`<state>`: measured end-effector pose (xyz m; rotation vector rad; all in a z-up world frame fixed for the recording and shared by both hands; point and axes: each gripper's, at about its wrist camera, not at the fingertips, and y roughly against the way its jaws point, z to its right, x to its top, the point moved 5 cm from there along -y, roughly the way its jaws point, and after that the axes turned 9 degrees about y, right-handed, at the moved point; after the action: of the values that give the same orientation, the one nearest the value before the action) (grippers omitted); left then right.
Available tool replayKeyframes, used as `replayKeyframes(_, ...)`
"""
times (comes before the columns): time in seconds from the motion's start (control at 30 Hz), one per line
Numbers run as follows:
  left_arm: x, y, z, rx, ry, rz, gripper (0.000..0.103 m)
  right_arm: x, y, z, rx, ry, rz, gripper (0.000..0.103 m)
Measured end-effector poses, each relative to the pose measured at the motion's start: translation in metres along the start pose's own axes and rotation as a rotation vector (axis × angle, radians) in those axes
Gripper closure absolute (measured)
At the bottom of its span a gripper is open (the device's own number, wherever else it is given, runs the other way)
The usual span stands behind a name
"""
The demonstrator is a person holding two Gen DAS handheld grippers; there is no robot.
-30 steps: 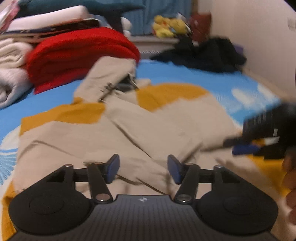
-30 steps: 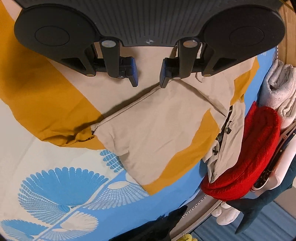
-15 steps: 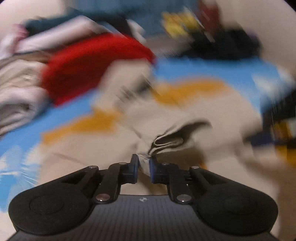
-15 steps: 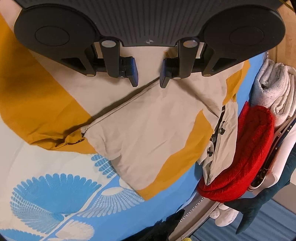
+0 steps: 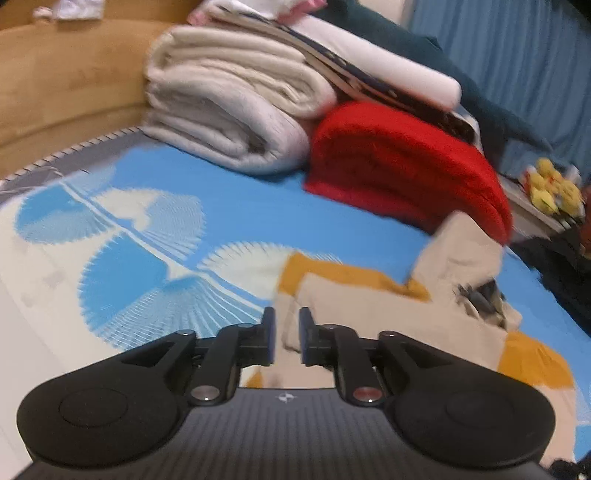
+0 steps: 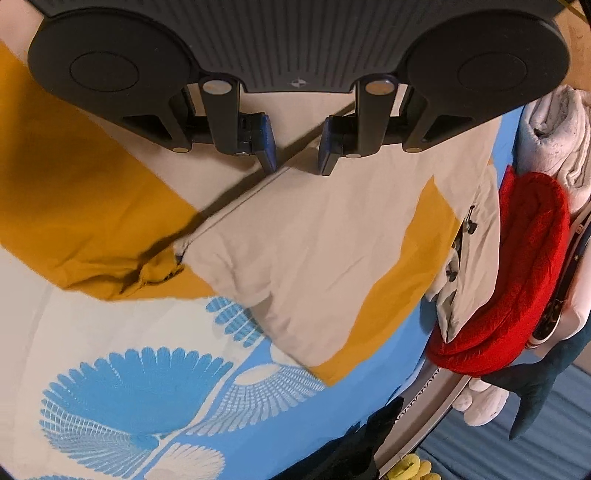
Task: Fold large clothes
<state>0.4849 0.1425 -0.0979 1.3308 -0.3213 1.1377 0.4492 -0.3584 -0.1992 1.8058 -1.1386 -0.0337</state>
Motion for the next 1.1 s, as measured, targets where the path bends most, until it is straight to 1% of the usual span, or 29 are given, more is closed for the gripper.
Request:
replayKeyframes(0.03,0.0,-0.005,0.003,-0.021,-0.014,-0.019,0.078,0.003,0.001,0.002,-0.001,-0.004,0.015,0.101)
replayKeyframes(0.07,-0.006,-0.007,0.007,-0.033,-0.032,-0.037,0.074,0.007,0.005,0.004,-0.006,-0.007,0.039,0.103)
replayKeyframes(0.13,-0.018,-0.014,0.016,-0.049,-0.074,-0.076,0.074,0.016,0.017,0.008,-0.034,0.002,0.102,0.103)
replayKeyframes(0.2,-0.032,-0.021,0.028,-0.083,-0.115,-0.116,0.074,0.025,0.031,0.012,-0.067,0.002,0.156,0.103)
replayKeyframes(0.23,-0.039,-0.022,0.035,-0.106,-0.135,-0.139,0.072,0.03,0.038,0.014,-0.079,0.001,0.175,0.103)
replayKeyframes(0.27,-0.045,-0.024,0.039,-0.133,-0.153,-0.162,0.066,0.033,0.042,0.017,-0.091,0.004,0.181,0.103)
replayKeyframes(0.3,-0.05,-0.027,0.042,-0.151,-0.155,-0.171,0.056,0.035,0.045,0.018,-0.097,0.005,0.178,0.103)
replayKeyframes(0.33,-0.053,-0.03,0.044,-0.163,-0.144,-0.178,0.051,0.035,0.045,0.019,-0.084,0.0,0.162,0.103)
replayKeyframes(0.37,-0.057,-0.035,0.043,-0.175,-0.12,-0.191,0.046,0.033,0.043,0.019,-0.048,-0.008,0.134,0.103)
replayKeyframes(0.4,-0.06,-0.041,0.042,-0.192,-0.088,-0.208,0.046,0.031,0.039,0.016,-0.013,-0.006,0.102,0.099)
replayKeyframes(0.43,-0.062,-0.048,0.041,-0.209,-0.053,-0.227,0.046,0.027,0.034,0.01,0.012,0.015,0.073,0.099)
replayKeyframes(0.47,-0.065,-0.054,0.039,-0.223,-0.014,-0.241,0.046,0.023,0.03,0.005,0.021,0.039,0.056,0.097)
replayKeyframes(0.5,-0.065,-0.059,0.037,-0.234,0.011,-0.248,0.046,0.019,0.025,-0.001,0.029,0.066,0.039,0.091)
replayKeyframes(0.57,-0.07,-0.071,0.035,-0.249,0.045,-0.273,0.046,0.011,0.014,-0.008,0.044,0.08,-0.005,0.056)
replayKeyframes(0.6,-0.07,-0.078,0.034,-0.247,0.058,-0.289,0.046,0.005,0.008,-0.012,0.052,0.067,-0.028,0.053)
replayKeyframes(0.67,-0.07,-0.088,0.031,-0.247,0.091,-0.313,0.046,0.0,-0.001,-0.011,0.065,0.03,-0.058,0.053)
replayKeyframes(0.77,-0.072,-0.102,0.025,-0.252,0.139,-0.328,0.046,-0.004,-0.009,-0.008,0.055,0.002,-0.07,0.053)
replayKeyframes(0.83,-0.073,-0.107,0.024,-0.251,0.155,-0.326,0.049,-0.005,-0.011,-0.007,0.051,-0.004,-0.066,0.057)
replayKeyframes(0.87,-0.074,-0.109,0.024,-0.251,0.154,-0.324,0.049,-0.004,-0.011,-0.007,0.054,-0.004,-0.056,0.071)
replayKeyframes(0.9,-0.074,-0.11,0.024,-0.25,0.152,-0.317,0.051,-0.004,-0.011,-0.008,0.059,-0.004,-0.047,0.086)
replayKeyframes(0.93,-0.073,-0.111,0.025,-0.249,0.15,-0.308,0.053,-0.003,-0.009,-0.009,0.067,-0.003,-0.033,0.094)
replayKeyframes(0.97,-0.072,-0.112,0.026,-0.247,0.149,-0.306,0.062,-0.001,-0.006,-0.009,0.07,-0.004,-0.013,0.103)
replayKeyframes(1.0,-0.071,-0.112,0.028,-0.25,0.149,-0.306,0.069,0.001,-0.001,-0.007,0.071,-0.005,0.01,0.103)
replayKeyframes(1.03,-0.07,-0.111,0.03,-0.263,0.151,-0.303,0.073,0.004,0.003,-0.007,0.074,-0.006,0.03,0.103)
replayKeyframes(1.1,-0.068,-0.111,0.032,-0.262,0.148,-0.309,0.102,0.01,0.013,-0.007,0.079,-0.008,0.074,0.103)
